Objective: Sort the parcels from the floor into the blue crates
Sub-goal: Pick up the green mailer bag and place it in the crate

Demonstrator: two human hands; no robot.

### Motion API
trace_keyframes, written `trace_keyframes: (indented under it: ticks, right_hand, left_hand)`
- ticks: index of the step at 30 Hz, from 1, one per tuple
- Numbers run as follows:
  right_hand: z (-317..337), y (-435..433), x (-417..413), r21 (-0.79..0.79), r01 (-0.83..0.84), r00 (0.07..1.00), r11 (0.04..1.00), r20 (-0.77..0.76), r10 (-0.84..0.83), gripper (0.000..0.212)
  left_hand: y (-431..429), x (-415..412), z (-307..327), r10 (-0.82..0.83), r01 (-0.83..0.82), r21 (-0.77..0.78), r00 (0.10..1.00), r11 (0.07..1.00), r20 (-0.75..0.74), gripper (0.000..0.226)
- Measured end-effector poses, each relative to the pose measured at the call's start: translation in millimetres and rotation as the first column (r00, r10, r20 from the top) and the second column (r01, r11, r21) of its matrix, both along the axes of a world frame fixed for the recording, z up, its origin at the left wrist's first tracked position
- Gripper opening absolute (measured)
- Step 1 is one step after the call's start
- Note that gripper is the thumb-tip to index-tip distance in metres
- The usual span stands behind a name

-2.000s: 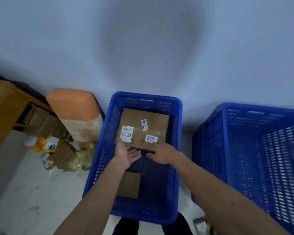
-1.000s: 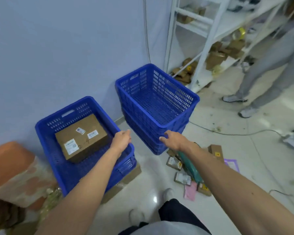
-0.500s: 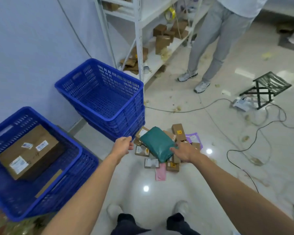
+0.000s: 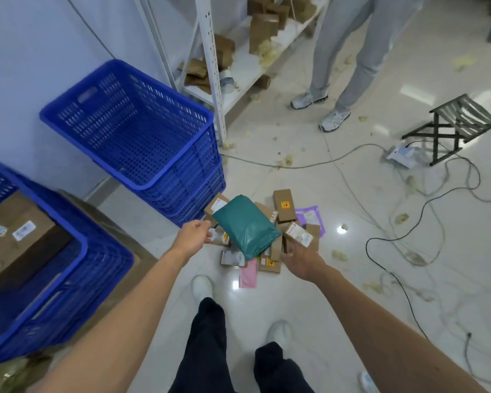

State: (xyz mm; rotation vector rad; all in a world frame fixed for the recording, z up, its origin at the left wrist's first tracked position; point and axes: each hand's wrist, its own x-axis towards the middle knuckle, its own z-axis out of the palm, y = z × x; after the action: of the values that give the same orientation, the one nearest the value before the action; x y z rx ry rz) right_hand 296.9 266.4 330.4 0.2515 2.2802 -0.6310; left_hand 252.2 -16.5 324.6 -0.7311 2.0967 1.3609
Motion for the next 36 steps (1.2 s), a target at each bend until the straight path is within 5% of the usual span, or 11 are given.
trace_keyframes:
  ticks: [11,17,25,29,36]
  right_hand:
    - [-104.4,-17.5,-45.1,0.078,0.284,0.949,0.956,0.123,-0.292,0.038]
    - [-223.9,-27.0,-65.7,0.045,0.486,0.846,0.873,0.226,-0.483,0.033]
    - [-415.4,-37.5,-90.0,-0.030,0.634,0.733,0.773,0.344,-0.587,0.043]
    - [-488.0,-42.0,-106.9,-0.065,0.798,0.575,0.600,0.381,-0.724,0.046]
    - [-538.7,-45.3,-119.8,-0.215,0.961,0.264,0.176,0.505,-0.822,0.037]
  left_hand:
    - [-1.2,-133.3,-105.8,-0.335,0.342,-0.050,0.935,0.938,0.117,0.033]
    - [7.6,-189.1,-208.8,-0.542,0.562,-0.127,0.825,0.817,0.162,0.025]
    - [13.7,-223.4,-384.5,-0.537,0.564,-0.283,0.825,0.775,0.174,0.032]
    - [11.0,-244.3,-456.8,-0.488,0.528,-0.393,0.849,0.753,0.203,0.045]
    - [15.4,-265.4,-516.4,-0.465,0.522,-0.338,0.852,0.783,0.239,0.114]
